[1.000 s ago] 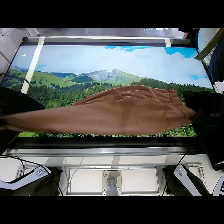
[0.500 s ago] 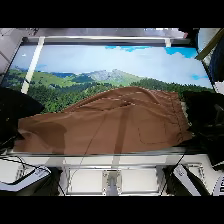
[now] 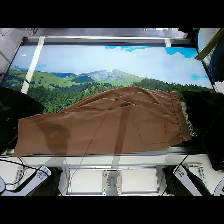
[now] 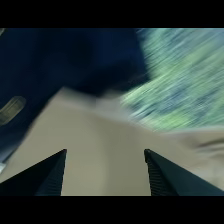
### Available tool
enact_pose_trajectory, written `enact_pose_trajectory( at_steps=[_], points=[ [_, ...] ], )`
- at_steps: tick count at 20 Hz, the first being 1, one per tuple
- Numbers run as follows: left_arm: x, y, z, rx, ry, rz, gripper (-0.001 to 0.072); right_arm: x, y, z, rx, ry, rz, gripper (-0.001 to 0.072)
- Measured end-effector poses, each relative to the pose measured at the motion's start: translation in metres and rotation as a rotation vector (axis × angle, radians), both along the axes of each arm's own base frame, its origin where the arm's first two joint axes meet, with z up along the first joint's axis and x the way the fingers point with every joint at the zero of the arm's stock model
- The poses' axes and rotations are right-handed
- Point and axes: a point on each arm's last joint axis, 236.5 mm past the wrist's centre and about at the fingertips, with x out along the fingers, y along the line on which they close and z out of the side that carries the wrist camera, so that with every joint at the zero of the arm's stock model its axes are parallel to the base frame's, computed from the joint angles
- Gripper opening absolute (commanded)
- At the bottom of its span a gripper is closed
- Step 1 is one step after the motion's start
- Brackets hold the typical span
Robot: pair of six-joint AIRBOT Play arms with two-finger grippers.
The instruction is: Fold the clothes and pants, and hang the long-sleeved shirts on hangers.
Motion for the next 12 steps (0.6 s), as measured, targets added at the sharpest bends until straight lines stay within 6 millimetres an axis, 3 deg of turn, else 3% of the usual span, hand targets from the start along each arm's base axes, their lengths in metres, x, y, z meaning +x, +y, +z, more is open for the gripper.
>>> enact_pose_trajectory(
  at_steps=[2, 4, 8, 12],
  points=[
    [0.033, -0.033, -0.011, -0.054, -0.014, -0.096, 0.0559, 0.023, 0.034, 0.001, 0.045, -0.025, 0.096, 0.0425],
    [0.063, -0.068, -0.034, -0.105, 0.016, -0.202, 0.0559, 0.042, 0.068, -0.006, 0.082, -0.023, 0.188, 0.0425],
    [0.12, -0.13, -0.078, -0.185, 0.102, -0.4, 0.0558, 0.065, 0.122, -0.028, 0.126, 0.007, 0.319, 0.0424],
    [0.139, -0.182, -0.121, -0.287, 0.271, -0.618, 0.0557, 0.07, 0.145, -0.038, 0.136, 0.029, 0.373, 0.0423]
  ],
)
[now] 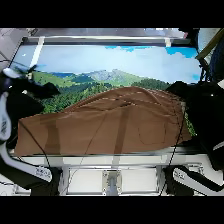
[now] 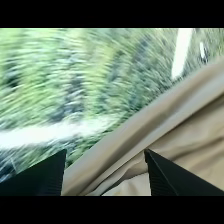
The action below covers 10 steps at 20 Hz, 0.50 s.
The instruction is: Fold the clothes and pants, and hang the long-sleeved shirts on hangers.
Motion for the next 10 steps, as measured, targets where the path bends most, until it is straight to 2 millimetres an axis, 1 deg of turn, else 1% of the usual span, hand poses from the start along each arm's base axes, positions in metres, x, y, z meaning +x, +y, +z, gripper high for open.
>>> enact_pose_trajectory(
  at_steps=[2, 4, 10],
  points=[
    [0.001, -0.011, -0.016, -0.024, 0.057, -0.071, 0.0556, 0.0, 0.003, -0.003, -0.002, 0.005, 0.009, 0.0423],
    [-0.005, -0.016, -0.026, -0.05, 0.098, -0.143, 0.0556, 0.0, 0.006, -0.004, -0.002, 0.009, 0.016, 0.0423],
    [-0.015, -0.008, -0.043, -0.09, 0.131, -0.242, 0.0547, 0.003, 0.005, -0.005, -0.012, 0.003, 0.015, 0.0415]
  ],
)
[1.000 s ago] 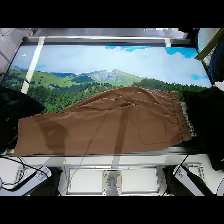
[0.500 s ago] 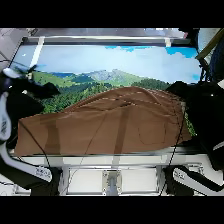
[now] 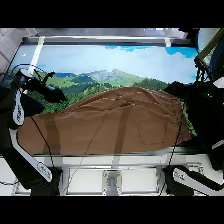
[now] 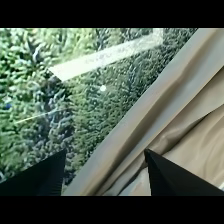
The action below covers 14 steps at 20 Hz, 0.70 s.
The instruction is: Fold the clothes and pants, and hang the long-sleeved shirts on hangers.
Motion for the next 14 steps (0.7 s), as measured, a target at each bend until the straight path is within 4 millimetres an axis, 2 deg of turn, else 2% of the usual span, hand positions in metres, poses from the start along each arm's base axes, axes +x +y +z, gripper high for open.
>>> enact_pose_trajectory(
  at_steps=[3, 7, 10, 12, 14],
  points=[
    [-0.006, -0.004, -0.007, -0.023, 0.028, -0.029, 0.0545, 0.003, -0.002, 0.001, -0.005, -0.012, -0.009, 0.0415],
    [-0.016, -0.023, -0.011, -0.092, 0.079, -0.075, 0.0525, 0.006, -0.003, 0.002, -0.009, -0.022, -0.016, 0.0415],
    [-0.026, -0.037, -0.015, -0.121, 0.121, -0.117, 0.0421, 0.006, -0.004, 0.002, -0.01, -0.025, -0.018, 0.0415],
    [-0.03, -0.042, -0.017, -0.123, 0.139, -0.142, 0.0014, 0.007, -0.004, 0.002, -0.011, -0.027, -0.019, 0.0415],
    [-0.036, -0.048, -0.015, -0.136, 0.156, -0.167, 0.0011, 0.008, -0.005, 0.002, -0.013, -0.031, -0.022, 0.0415]
  ],
)
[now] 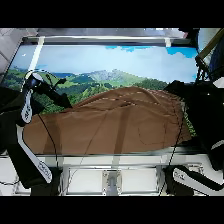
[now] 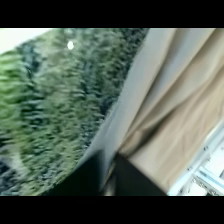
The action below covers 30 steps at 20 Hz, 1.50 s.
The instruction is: Fold the clothes and pants, and hang the long-sleeved shirts on hangers.
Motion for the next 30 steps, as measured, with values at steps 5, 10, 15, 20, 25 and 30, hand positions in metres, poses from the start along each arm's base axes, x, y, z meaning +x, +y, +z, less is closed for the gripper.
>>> enact_pose_trajectory(
  at_steps=[5, 10, 15, 20, 25, 30],
  points=[
    [0.012, 0.001, 0.014, 0.022, -0.043, 0.004, 0.0009, 0.002, -0.001, 0.001, -0.003, -0.007, -0.005, 0.0415],
    [0.088, 0.012, 0.081, 0.137, -0.371, 0.089, 0.0009, 0.002, -0.001, 0.001, -0.004, -0.009, -0.006, 0.0415],
    [0.166, 0.005, 0.145, 0.292, -0.775, 0.18, 0.001, 0.003, -0.002, 0.001, -0.004, -0.01, -0.008, 0.0414],
    [0.204, 0.013, 0.147, 0.545, -0.954, 0.203, 0.0693, 0.004, -0.003, 0.001, -0.006, -0.017, -0.013, 0.0415],
    [0.205, 0.06, 0.184, 0.705, -0.99, 0.372, 0.0538, 0.004, -0.004, 0.001, -0.011, -0.017, -0.014, 0.0415],
    [0.13, 0.158, 0.177, 0.832, -0.701, 0.563, 0.0538, 0.002, -0.004, -0.001, -0.022, -0.008, -0.003, 0.0415]
  ],
)
